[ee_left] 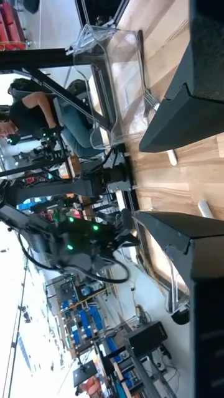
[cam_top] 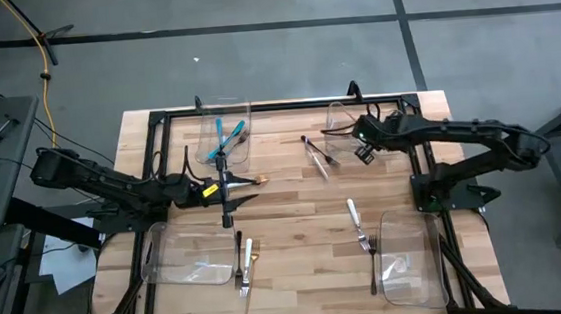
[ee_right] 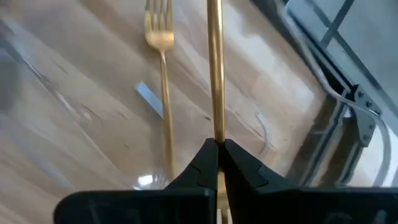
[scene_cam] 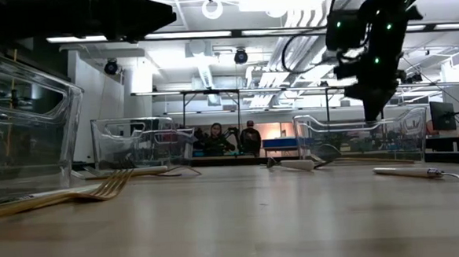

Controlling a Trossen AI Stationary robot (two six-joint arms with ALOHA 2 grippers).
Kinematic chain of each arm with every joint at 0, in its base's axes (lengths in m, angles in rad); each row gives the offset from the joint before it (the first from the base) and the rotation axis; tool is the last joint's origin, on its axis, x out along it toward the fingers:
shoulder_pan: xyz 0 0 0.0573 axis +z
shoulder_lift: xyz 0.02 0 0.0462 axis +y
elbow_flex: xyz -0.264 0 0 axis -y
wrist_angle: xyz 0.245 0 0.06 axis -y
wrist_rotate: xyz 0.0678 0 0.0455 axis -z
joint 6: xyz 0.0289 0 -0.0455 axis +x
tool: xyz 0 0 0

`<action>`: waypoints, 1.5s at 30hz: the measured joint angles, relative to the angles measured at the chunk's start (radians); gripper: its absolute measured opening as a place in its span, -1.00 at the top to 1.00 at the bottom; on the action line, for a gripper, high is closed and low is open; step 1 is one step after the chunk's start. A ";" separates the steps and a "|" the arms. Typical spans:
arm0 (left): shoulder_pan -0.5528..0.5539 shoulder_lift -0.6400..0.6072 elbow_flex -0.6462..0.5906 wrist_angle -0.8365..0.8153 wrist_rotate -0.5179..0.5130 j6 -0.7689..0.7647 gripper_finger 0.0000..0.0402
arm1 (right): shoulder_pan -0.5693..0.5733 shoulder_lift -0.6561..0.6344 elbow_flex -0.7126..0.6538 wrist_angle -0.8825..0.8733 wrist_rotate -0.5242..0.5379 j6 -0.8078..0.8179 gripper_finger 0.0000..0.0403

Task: Sort silverware by color (type)
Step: Put the gold fork into the top right transparent bin

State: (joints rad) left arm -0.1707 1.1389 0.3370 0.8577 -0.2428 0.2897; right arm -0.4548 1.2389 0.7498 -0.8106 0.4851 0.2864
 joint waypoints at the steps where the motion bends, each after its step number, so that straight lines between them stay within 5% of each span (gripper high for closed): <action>1: 0.000 0.000 0.000 0.000 0.000 0.000 0.22 | -0.014 0.019 0.000 0.001 -0.017 -0.033 0.99; 17: 0.000 0.000 0.000 0.000 0.000 0.018 0.22 | -0.089 0.220 0.000 0.101 -0.113 -0.318 0.96; 30: 0.000 0.000 0.000 -0.025 -0.003 0.019 0.22 | -0.077 0.212 0.069 -0.043 -0.111 -0.196 0.47; 37: 0.000 0.000 0.000 -0.035 -0.004 0.018 0.22 | 0.031 0.178 0.184 -0.148 -0.129 -0.153 0.20; 45: 0.000 0.000 0.000 -0.053 -0.004 -0.027 0.22 | 0.317 -0.033 0.151 0.177 -0.153 -0.070 0.18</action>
State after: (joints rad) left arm -0.1711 1.1389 0.3367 0.8047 -0.2470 0.2626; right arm -0.1381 1.2058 0.9009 -0.6334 0.3325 0.2168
